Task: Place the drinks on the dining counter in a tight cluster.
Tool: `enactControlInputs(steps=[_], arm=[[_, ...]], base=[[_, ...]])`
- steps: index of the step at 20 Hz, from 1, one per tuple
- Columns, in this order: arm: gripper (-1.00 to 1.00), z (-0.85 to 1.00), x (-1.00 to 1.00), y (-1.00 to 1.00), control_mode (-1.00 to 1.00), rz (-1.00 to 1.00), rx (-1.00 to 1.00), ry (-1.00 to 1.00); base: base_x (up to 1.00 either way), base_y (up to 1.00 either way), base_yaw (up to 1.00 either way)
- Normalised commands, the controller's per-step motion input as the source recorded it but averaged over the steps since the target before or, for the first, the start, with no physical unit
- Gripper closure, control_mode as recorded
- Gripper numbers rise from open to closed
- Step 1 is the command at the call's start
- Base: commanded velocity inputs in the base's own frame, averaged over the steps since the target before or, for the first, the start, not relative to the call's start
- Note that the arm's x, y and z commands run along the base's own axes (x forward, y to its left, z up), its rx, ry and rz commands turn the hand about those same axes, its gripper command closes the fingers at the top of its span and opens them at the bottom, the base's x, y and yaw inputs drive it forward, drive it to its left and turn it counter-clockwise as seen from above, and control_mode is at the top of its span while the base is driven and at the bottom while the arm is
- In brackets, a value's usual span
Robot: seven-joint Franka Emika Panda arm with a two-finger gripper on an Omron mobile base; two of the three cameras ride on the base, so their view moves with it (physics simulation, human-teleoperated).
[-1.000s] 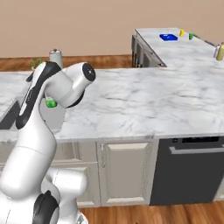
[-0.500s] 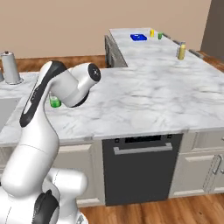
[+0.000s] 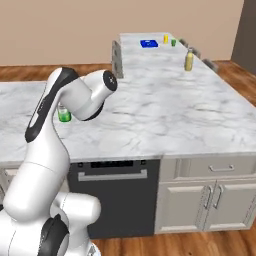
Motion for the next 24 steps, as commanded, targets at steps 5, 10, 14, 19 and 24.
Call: enactControlInputs(steps=[5, 10, 14, 19, 24], arm=[[1.0, 0.0, 0.0, 0.0, 1.0, 0.0, 0.0, 0.0], [1.0, 0.0, 0.0, 0.0, 1.0, 0.0, 0.0, 0.0], [1.0, 0.0, 0.0, 0.0, 1.0, 0.0, 0.0, 0.0], [1.0, 0.0, 0.0, 0.0, 1.0, 0.0, 0.0, 0.0], [1.0, 0.0, 0.0, 0.0, 1.0, 0.0, 0.0, 0.0]], base=[[-0.03, -1.0, 0.11], [-0.02, -1.0, 0.04], [0.0, -1.0, 0.03], [0.0, -1.0, 0.02], [0.16, -1.0, 0.06]])
